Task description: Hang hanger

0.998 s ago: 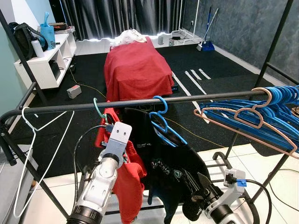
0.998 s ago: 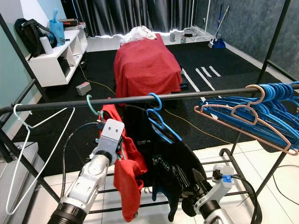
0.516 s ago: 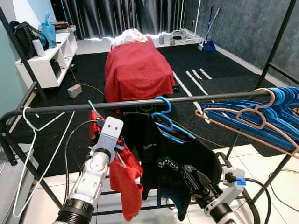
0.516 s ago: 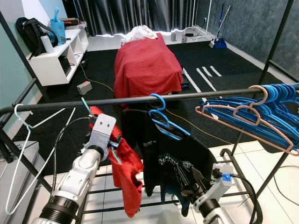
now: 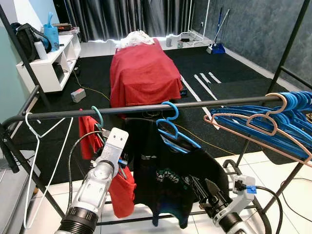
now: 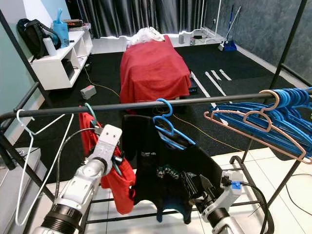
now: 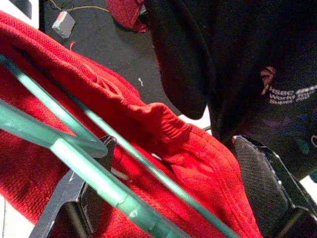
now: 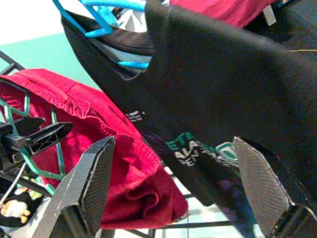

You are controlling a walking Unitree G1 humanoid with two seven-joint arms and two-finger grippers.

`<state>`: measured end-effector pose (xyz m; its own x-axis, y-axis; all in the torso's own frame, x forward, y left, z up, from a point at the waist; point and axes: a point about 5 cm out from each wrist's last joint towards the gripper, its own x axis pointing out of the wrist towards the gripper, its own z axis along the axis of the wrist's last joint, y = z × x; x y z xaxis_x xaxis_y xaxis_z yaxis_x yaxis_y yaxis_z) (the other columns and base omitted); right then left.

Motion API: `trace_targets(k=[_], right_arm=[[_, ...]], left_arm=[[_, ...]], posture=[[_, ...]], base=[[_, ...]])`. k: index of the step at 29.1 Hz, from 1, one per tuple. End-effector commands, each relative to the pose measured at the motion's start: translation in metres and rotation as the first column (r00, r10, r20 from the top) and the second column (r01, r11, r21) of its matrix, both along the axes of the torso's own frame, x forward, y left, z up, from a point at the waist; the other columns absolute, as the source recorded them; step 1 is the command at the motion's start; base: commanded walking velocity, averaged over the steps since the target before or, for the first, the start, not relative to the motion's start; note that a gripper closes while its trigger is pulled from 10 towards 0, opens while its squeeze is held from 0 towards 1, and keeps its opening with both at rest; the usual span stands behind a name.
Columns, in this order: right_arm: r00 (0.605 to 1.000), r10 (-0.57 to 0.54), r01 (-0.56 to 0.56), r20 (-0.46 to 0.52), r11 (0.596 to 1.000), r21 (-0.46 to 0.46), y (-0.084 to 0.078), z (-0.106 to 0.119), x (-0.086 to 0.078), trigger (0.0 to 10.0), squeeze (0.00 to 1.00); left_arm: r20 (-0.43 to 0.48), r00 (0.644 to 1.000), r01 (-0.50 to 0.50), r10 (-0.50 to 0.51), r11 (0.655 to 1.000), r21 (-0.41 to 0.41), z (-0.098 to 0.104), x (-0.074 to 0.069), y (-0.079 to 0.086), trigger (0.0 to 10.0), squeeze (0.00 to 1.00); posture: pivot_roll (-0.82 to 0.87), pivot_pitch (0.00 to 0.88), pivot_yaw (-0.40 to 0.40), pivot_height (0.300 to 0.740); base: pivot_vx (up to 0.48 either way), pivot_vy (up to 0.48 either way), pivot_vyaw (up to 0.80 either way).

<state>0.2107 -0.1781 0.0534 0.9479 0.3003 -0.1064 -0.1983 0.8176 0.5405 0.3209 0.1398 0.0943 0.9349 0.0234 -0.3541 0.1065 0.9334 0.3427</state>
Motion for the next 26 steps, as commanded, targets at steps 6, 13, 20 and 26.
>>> trace_targets(k=[6, 13, 20, 26], right_arm=[[1.000, 0.001, -0.001, -0.019, 1.000, 0.013, 0.000, -0.003, -0.002, 10.0, 0.00], [1.000, 0.002, -0.002, -0.020, 1.000, 0.014, -0.001, -0.003, -0.002, 10.0, 0.00], [1.000, 0.002, -0.002, -0.019, 1.000, 0.014, 0.000, -0.002, -0.001, 10.0, 0.00], [1.000, 0.002, -0.002, -0.019, 1.000, 0.015, 0.000, -0.002, -0.001, 10.0, 0.00]], left_arm=[[-0.022, 0.997, -0.069, 0.073, 0.987, 0.145, 0.011, 0.000, 0.031, 10.0, 0.00], [0.007, 0.997, -0.076, 0.076, 0.985, 0.157, 0.024, 0.002, 0.037, 10.0, 0.00], [0.021, 0.997, -0.079, 0.076, 0.986, 0.149, 0.033, 0.002, 0.037, 4.1, 0.00], [0.008, 0.997, -0.073, 0.072, 0.982, 0.173, 0.033, -0.001, 0.038, 0.0, 0.00]], posture=[[-0.21, 0.000, -0.006, 0.740], [-0.21, 0.000, -0.006, 0.740], [-0.21, 0.000, -0.006, 0.740], [-0.20, 0.000, -0.007, 0.740]], base=[[0.000, 0.000, 0.00], [0.000, 0.000, 0.00], [0.000, 0.000, 0.00], [0.000, 0.000, 0.00]])
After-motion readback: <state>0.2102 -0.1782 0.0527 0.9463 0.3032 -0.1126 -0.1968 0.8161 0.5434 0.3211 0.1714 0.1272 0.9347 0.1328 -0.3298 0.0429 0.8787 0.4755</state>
